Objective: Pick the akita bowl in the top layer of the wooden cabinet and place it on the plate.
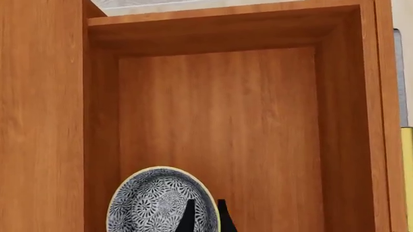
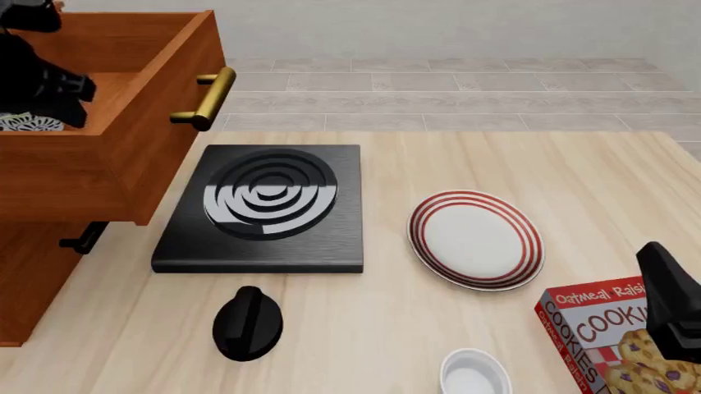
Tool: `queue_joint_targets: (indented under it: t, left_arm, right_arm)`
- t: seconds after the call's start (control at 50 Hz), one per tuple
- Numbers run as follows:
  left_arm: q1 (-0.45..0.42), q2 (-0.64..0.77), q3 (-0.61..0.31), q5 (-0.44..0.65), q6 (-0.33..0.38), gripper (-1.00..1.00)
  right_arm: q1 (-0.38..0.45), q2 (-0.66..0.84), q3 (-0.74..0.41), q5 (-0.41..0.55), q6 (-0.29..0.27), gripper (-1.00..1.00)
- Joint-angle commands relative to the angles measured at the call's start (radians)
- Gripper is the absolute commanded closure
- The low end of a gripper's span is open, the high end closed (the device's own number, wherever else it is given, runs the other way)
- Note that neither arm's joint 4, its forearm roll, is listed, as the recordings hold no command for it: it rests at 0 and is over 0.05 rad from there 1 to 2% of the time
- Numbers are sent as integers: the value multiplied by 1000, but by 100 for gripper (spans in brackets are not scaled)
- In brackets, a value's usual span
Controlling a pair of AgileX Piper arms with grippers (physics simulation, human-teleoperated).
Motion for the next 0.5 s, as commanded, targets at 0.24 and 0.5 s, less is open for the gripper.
queue_joint_targets:
  t: [0.24,0.5]
  left_arm:
    - [-5,2,8,5,14,100]
    - [-36,-1,-18,27,0,100]
  right_arm:
    - [0,1,0,-2,1,-100]
    - [-2,-2,-1,1,3,-100]
